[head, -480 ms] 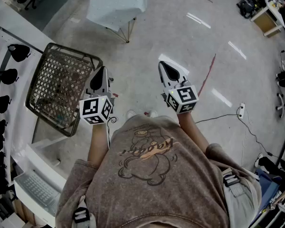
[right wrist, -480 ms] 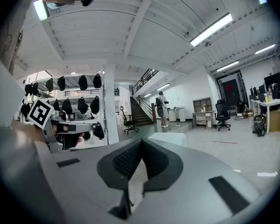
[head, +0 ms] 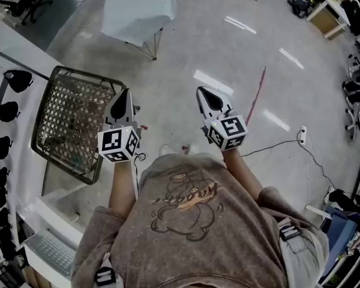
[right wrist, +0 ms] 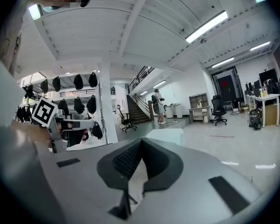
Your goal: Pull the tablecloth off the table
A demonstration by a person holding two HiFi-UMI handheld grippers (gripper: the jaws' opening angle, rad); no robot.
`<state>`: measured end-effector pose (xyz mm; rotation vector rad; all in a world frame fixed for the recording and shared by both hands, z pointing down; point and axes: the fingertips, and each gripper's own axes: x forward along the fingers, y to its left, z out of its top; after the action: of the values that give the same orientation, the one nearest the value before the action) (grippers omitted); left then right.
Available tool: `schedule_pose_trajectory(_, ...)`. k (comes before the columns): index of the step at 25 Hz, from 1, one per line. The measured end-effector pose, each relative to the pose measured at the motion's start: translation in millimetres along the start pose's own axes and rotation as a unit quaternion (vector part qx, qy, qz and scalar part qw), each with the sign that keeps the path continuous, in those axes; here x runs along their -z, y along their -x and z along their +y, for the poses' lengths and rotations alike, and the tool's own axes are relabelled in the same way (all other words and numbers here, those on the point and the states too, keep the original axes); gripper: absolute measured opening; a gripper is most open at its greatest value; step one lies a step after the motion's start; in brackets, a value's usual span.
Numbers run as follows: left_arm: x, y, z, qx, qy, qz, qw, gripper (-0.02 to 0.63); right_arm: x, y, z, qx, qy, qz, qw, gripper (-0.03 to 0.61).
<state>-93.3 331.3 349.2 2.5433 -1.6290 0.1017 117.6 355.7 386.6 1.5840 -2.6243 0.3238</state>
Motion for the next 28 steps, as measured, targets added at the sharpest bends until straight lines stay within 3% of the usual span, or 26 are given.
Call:
schedule_pose_trajectory(6, 15, 5, 16, 0.014, 0.004, 0.009, 0.9998, 0.018, 10, -13, 14, 0.006, 0.008, -0.002, 1.0, 0.006)
schedule_pose_trajectory(16, 9, -7, 38, 0.025, -0.001, 0.006, 0.9997, 0.018, 14, -32, 25, 0.015, 0.005, 0.006, 1.0, 0.006)
schedule_pose_trajectory(28, 12, -53, 60, 0.015, 0.012, 0.008, 0.9998, 0.018, 10, -85, -3, 0.005, 0.007, 0.008, 1.0, 0.006)
